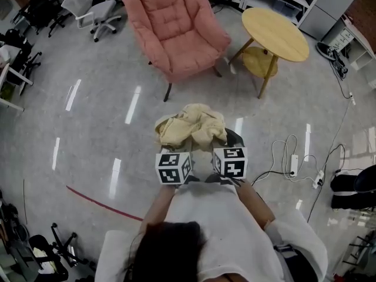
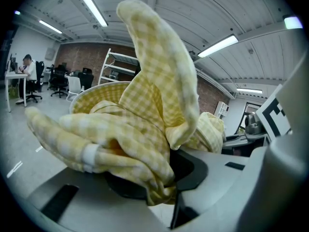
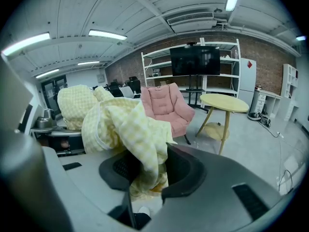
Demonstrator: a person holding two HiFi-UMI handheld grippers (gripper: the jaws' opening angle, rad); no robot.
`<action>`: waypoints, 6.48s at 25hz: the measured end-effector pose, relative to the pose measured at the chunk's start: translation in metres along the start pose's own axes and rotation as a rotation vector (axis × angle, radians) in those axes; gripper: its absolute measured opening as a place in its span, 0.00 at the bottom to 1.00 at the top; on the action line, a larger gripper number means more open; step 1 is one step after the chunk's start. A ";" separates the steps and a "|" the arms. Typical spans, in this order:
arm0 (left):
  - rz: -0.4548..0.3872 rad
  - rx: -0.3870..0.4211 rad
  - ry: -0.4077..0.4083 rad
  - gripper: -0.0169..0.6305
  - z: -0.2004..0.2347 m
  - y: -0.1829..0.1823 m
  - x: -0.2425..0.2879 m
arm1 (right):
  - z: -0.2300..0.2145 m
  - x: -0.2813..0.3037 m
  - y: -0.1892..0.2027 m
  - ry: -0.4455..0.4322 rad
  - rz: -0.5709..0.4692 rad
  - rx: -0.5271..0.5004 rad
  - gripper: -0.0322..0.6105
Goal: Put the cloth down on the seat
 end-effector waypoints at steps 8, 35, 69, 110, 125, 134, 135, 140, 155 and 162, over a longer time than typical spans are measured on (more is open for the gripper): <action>0.013 -0.036 0.024 0.20 0.012 0.001 0.000 | 0.009 0.002 0.002 0.009 -0.015 0.019 0.28; 0.043 -0.092 -0.045 0.20 0.004 -0.050 0.141 | -0.087 0.093 -0.088 -0.046 0.045 -0.032 0.28; 0.052 -0.139 -0.173 0.20 0.000 -0.094 0.237 | -0.152 0.163 -0.161 -0.151 0.095 -0.067 0.28; 0.117 -0.162 -0.080 0.20 0.170 -0.150 0.376 | -0.108 0.348 -0.260 -0.071 0.163 -0.061 0.28; 0.125 -0.154 0.004 0.20 0.253 -0.175 0.426 | -0.074 0.421 -0.300 0.008 0.152 -0.028 0.28; 0.128 -0.142 0.012 0.20 0.282 -0.188 0.442 | -0.062 0.447 -0.316 0.003 0.145 -0.005 0.28; 0.129 -0.145 0.009 0.20 0.283 -0.188 0.444 | -0.063 0.450 -0.317 0.000 0.147 -0.006 0.28; 0.128 -0.155 -0.015 0.20 0.289 -0.187 0.446 | -0.061 0.459 -0.319 -0.019 0.159 -0.013 0.28; 0.116 -0.204 -0.118 0.20 0.310 -0.221 0.508 | -0.084 0.522 -0.378 -0.108 0.196 -0.069 0.28; 0.143 -0.232 -0.152 0.20 0.323 -0.231 0.547 | -0.099 0.563 -0.401 -0.129 0.237 -0.097 0.28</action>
Point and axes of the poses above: the fingertips, and each gripper's own axes: x forward along the fingers, z to its left, y out of its underside, the point moved 3 cm from there along -x, backward along the fingers, and after that the axes turned 13 degrees about x, right-handed, at the moved point
